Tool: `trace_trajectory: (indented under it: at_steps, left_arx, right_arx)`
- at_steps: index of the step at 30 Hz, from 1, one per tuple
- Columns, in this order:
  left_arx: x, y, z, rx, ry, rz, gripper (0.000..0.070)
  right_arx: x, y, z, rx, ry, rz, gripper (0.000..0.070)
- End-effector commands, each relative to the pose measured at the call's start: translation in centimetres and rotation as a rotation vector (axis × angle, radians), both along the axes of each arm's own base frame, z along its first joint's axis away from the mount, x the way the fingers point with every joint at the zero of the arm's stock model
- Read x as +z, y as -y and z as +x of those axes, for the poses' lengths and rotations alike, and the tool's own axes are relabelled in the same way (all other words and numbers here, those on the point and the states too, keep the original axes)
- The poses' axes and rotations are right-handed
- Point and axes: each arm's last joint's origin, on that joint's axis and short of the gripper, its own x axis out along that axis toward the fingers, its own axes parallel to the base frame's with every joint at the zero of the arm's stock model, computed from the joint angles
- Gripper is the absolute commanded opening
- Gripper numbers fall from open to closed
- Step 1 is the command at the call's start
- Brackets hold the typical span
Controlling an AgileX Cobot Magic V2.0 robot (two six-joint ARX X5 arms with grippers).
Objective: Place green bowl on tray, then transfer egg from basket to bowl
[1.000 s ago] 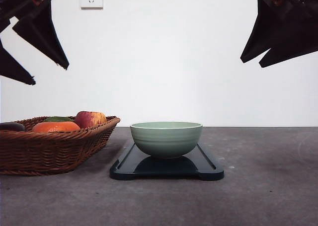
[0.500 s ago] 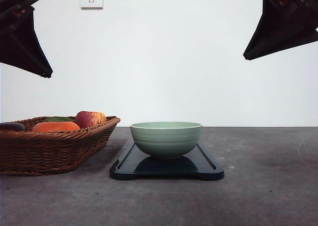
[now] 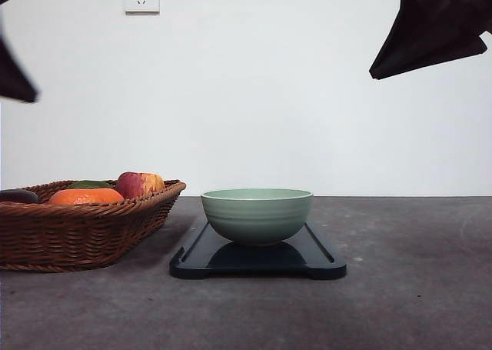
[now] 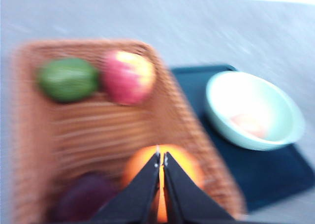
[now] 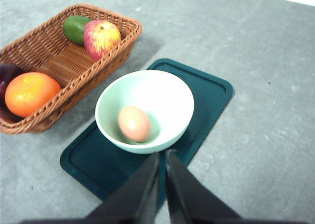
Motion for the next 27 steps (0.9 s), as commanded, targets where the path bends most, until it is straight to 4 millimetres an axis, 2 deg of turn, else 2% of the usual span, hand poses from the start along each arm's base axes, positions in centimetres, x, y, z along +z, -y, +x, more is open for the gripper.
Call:
trace_trajectory:
  at_steps: [1, 8, 15, 20, 27]
  left_arx:
    - [-0.9, -0.8, -1.0, 0.033, 0.053, 0.023, 0.0]
    - [-4.4, -2.7, -4.4, 0.147, 0.182, 0.021, 0.0]
    - [-7.4, -3.3, -5.1, 0.251, 0.218, 0.035, 0.0]
    - [-8.4, -3.5, -5.3, 0.278, 0.221, 0.04, 0.0]
    - [-8.3, -3.5, -5.6, 0.272, 0.239, 0.066, 0.0]
  right_arx:
    - [0.3, -0.2, 0.1, 0.009, 0.023, 0.005, 0.0015]
    - [0.4, -0.2, 0.2, 0.009, 0.038, 0.013, 0.0015]
    - [0.4, -0.2, 0.2, 0.009, 0.038, 0.013, 0.0015]
    - [0.4, -0.2, 0.2, 0.009, 0.038, 0.013, 0.0015]
    - [0.4, -0.2, 0.2, 0.009, 0.038, 0.013, 0.0015]
